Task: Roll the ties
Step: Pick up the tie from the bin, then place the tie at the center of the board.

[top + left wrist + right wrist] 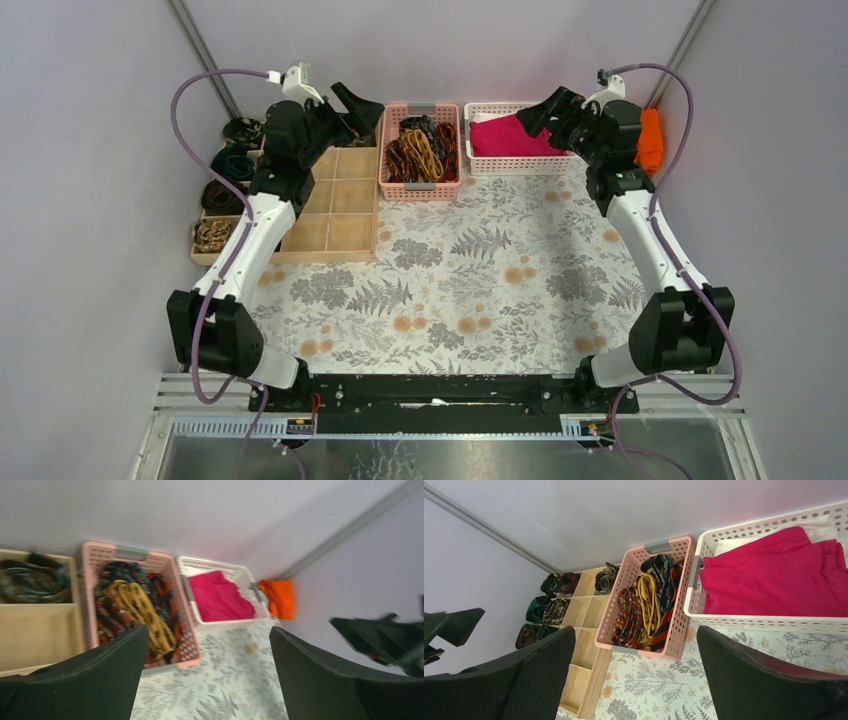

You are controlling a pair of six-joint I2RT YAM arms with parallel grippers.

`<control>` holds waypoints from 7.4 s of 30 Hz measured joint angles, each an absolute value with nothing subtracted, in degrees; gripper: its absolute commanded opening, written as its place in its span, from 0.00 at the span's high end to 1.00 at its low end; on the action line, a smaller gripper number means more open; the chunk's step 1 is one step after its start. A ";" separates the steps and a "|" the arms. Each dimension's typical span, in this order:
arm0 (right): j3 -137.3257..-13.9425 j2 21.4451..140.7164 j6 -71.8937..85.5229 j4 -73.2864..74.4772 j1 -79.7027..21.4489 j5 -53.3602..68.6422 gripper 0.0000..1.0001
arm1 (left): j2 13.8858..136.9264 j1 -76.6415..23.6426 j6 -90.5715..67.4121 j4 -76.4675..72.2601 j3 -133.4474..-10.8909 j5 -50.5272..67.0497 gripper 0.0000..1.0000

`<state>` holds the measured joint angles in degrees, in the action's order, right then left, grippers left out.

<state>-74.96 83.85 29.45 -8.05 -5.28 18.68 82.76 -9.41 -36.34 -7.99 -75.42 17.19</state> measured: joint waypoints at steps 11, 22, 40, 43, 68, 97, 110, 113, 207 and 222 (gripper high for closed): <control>-115.52 113.21 18.94 11.62 -17.17 12.32 0.01 | 87.94 -11.90 -29.32 4.36 -78.65 -4.47 0.02; -139.20 138.39 10.72 28.45 -32.71 4.14 0.14 | 80.77 -10.79 -27.75 3.40 -66.48 -16.71 0.01; -139.17 149.16 13.93 22.79 -33.76 5.69 0.29 | 79.09 -9.80 -31.29 -3.44 -56.01 -16.73 0.01; -139.57 151.41 14.92 20.99 -33.76 5.69 0.35 | 79.85 -9.80 -31.09 -3.49 -56.01 -16.71 0.01; -136.64 150.45 15.94 13.89 -33.71 6.09 1.00 | 80.27 -9.69 -29.87 -4.14 -55.99 -16.73 0.02; -87.39 73.71 14.74 9.78 -35.46 1.02 1.00 | 72.36 -22.68 -32.67 -8.36 -53.54 -6.33 0.04; -81.71 57.82 13.06 14.61 -35.48 -10.09 1.00 | 71.75 -31.31 -32.40 -8.58 -53.69 -4.67 0.05; -79.15 57.65 13.04 15.44 -35.48 -9.76 1.00 | 73.49 -32.25 -32.38 -8.73 -53.69 -3.66 0.04; -47.22 61.95 8.21 -2.17 -35.51 -14.96 1.00 | 95.61 -29.19 -30.17 18.81 -71.94 -21.28 1.00; -41.56 62.43 14.39 -3.86 -35.51 -15.09 0.81 | 99.46 -39.42 -17.80 20.64 -109.03 -27.42 1.00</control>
<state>-41.56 62.43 14.39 -3.86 -35.51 -15.09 99.46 -39.42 -17.80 20.64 -109.03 -27.42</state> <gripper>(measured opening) 0.037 0.032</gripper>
